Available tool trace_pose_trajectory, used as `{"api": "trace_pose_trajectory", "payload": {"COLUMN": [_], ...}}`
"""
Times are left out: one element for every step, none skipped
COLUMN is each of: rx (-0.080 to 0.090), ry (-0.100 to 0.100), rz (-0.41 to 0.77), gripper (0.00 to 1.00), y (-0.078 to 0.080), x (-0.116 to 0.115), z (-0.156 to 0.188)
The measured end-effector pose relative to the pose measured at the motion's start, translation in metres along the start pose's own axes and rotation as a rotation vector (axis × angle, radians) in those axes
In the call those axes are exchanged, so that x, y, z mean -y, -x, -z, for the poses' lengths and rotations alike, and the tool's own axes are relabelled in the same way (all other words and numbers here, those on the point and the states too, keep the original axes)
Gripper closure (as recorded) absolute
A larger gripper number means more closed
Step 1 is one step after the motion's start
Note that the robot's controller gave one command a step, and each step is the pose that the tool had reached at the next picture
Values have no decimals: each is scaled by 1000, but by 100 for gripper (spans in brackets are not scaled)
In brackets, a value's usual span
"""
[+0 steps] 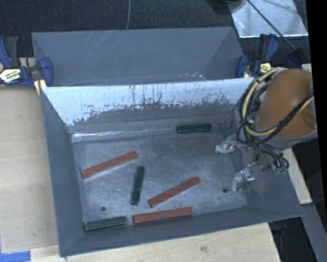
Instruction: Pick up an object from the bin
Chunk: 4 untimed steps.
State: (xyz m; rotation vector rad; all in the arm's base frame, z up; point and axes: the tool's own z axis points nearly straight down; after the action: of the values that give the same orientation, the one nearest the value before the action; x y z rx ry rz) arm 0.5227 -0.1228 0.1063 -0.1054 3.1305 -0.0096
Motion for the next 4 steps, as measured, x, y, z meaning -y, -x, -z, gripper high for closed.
{"api": "trace_pose_trajectory", "payload": {"rx": [-4,-4,27,27], "ry": [7,-2,1,1], "rz": [37,56,-47,-47], "gripper": [0,0,100,100], "y": [6,7,29,29], "x": [-36,-63,-110,-110], "z": [-28,-30,-26,-26]}}
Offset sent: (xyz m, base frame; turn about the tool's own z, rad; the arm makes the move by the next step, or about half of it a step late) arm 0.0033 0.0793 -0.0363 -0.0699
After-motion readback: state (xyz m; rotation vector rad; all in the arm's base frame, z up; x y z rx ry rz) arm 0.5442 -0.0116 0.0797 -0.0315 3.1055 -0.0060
